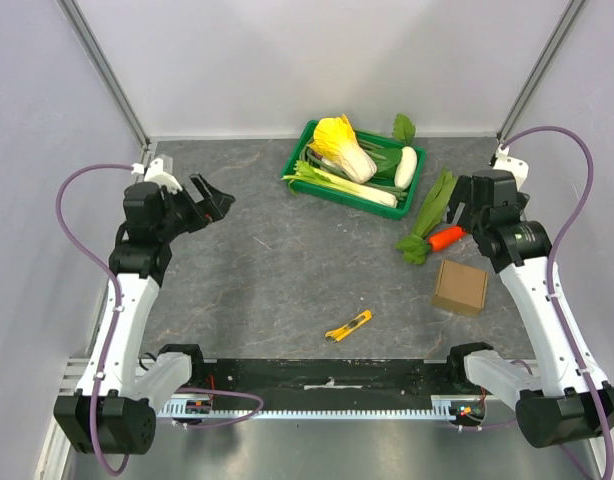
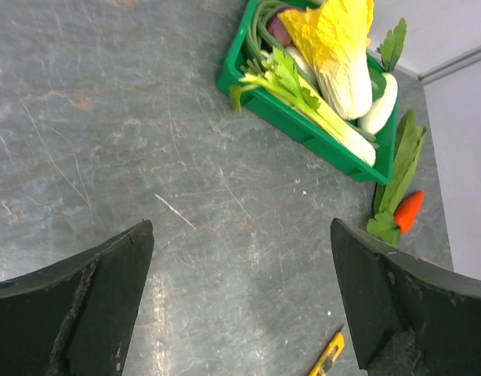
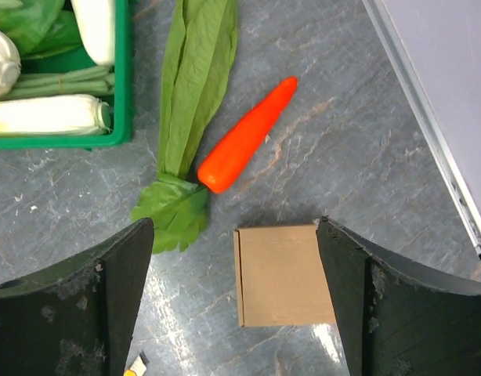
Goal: Unpack the express box
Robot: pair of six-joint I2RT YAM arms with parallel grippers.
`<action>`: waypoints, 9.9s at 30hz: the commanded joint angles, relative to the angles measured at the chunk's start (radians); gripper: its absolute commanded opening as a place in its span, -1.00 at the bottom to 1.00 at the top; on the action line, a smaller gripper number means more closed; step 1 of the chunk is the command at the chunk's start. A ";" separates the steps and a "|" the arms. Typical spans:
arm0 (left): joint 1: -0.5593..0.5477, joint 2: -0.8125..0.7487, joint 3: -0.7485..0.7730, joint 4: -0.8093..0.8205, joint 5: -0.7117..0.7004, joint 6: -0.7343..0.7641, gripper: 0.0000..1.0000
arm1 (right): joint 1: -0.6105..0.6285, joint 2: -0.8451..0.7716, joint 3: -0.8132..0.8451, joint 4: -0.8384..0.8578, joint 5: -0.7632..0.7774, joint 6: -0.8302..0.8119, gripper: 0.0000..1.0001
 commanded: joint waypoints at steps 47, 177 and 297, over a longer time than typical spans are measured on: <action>0.003 -0.093 -0.346 0.278 0.228 -0.057 0.95 | -0.564 0.023 -0.609 0.138 -0.624 0.416 0.57; -0.523 0.076 -0.399 0.234 -0.191 -0.269 0.56 | 0.591 0.421 -0.322 0.606 -0.661 0.424 0.41; -0.387 0.765 -0.192 0.849 0.299 -0.473 0.12 | 0.148 0.879 -0.248 0.907 -0.926 0.354 -0.69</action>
